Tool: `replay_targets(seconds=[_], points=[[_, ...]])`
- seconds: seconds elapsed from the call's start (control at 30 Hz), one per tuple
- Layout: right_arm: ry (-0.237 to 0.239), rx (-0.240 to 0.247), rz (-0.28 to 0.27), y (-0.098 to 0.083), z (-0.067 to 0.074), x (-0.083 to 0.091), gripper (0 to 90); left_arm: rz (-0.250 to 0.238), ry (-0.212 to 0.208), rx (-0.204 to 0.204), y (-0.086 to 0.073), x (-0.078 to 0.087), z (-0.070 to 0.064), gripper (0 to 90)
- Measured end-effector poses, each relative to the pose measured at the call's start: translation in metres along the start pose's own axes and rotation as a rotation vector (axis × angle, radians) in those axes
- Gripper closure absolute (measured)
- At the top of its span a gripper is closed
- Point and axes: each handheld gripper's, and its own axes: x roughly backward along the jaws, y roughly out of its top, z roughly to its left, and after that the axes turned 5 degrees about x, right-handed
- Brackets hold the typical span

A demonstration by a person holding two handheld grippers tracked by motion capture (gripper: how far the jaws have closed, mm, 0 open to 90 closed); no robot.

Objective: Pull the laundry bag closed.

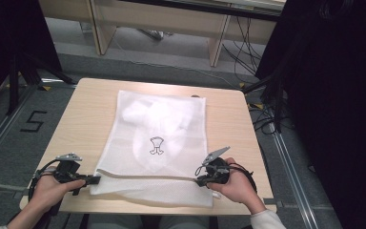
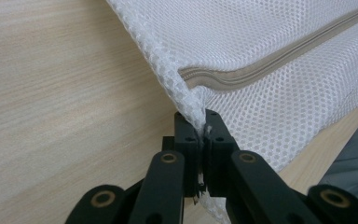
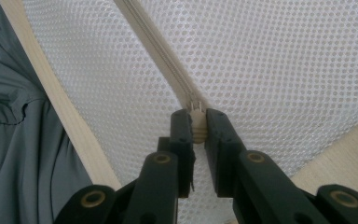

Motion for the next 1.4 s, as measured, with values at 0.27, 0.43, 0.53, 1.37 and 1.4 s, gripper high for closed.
replay_targets(seconds=[0.27, 0.43, 0.53, 1.37, 1.4], points=[[-0.001, -0.009, -0.003, -0.004, -0.004, 0.002, 82.5, -0.001, -0.001, 0.000, 0.000, 0.000, 0.000, 85.8], [-0.002, -0.010, 0.008, -0.006, -0.005, 0.003, 82.5, -0.003, 0.000, 0.004, 0.000, 0.000, 0.000, 85.8], [0.008, -0.035, 0.013, -0.008, -0.005, 0.004, 82.5, -0.001, -0.004, 0.003, 0.000, 0.000, 0.000, 85.8], [0.000, -0.038, 0.014, -0.025, -0.022, 0.009, 82.5, -0.003, -0.009, 0.006, 0.000, 0.000, 0.000, 85.8], [0.001, -0.058, 0.023, -0.025, -0.021, 0.009, 82.5, -0.002, -0.009, 0.006, 0.000, 0.000, 0.000, 85.8]])
